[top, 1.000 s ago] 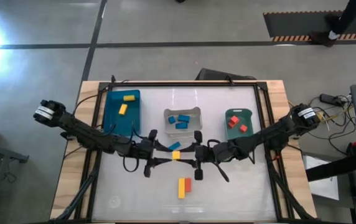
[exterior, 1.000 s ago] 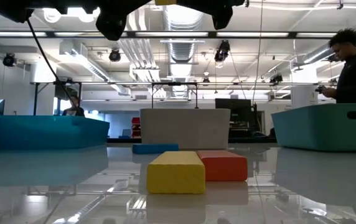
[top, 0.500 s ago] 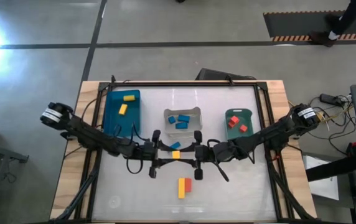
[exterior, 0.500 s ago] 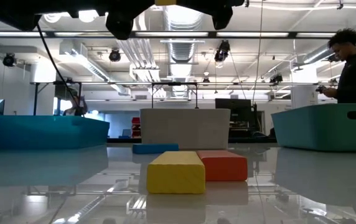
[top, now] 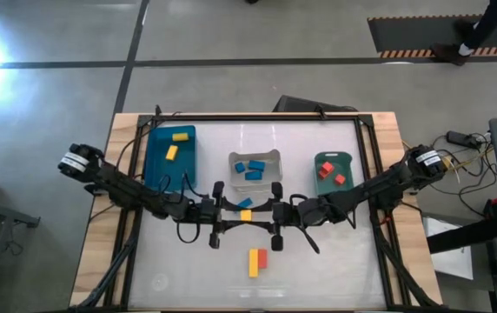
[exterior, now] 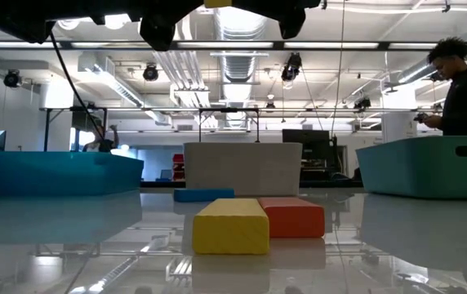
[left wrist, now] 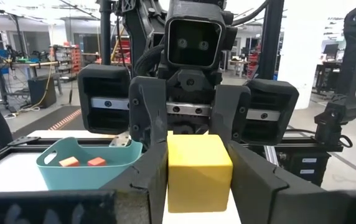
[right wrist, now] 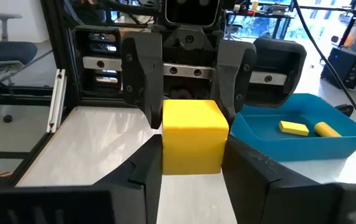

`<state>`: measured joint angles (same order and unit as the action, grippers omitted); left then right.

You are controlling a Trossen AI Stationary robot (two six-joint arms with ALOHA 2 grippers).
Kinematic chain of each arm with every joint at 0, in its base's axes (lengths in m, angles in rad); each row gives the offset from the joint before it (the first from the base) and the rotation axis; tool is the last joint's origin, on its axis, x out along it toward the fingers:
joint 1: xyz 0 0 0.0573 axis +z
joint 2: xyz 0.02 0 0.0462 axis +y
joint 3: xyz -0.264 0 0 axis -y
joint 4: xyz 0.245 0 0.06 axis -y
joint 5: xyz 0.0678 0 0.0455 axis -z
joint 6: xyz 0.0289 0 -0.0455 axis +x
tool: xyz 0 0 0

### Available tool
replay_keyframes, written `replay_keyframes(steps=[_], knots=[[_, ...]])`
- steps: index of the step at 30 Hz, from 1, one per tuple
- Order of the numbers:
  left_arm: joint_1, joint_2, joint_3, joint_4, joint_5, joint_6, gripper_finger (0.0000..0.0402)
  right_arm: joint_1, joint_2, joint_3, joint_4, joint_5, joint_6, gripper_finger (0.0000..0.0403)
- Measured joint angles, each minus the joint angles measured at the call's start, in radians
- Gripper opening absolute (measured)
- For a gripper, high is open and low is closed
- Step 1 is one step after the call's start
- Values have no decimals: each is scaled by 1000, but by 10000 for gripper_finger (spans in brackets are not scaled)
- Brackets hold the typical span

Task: Sort & place blocks by color
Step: Put the yellow block into the blue bin

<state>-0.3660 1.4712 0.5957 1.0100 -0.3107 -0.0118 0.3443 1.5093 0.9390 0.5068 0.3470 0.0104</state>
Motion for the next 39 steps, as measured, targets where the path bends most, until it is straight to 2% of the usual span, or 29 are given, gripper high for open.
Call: replay_keyframes(steps=[9,13,16,19,22,28,31,34,36,39], knots=[[0,0,0,0,-5,-1,120,0,0,0,-6,-13,15,233],[0,-4,0,-19,-60,-9,120,-1,-27,0,-63,-8,15,257],[5,-36,0,-116,-137,-46,120,-1,-74,9,-170,-5,20,265],[30,-101,4,-323,-233,-148,120,-1,-134,18,-293,13,46,264],[75,-181,21,-613,-297,-286,120,0,-198,19,-372,48,62,258],[238,-294,130,-1317,-320,-583,120,0,-297,17,-459,52,67,243],[356,-310,217,-1678,-288,-658,120,0,-324,16,-472,54,51,239],[504,-304,294,-1944,-221,-662,120,0,-332,16,-472,55,28,235],[613,-292,326,-2037,-164,-623,120,0,-331,15,-473,55,16,235],[771,-275,338,-2073,-58,-478,120,0,-328,15,-473,57,-5,237]])
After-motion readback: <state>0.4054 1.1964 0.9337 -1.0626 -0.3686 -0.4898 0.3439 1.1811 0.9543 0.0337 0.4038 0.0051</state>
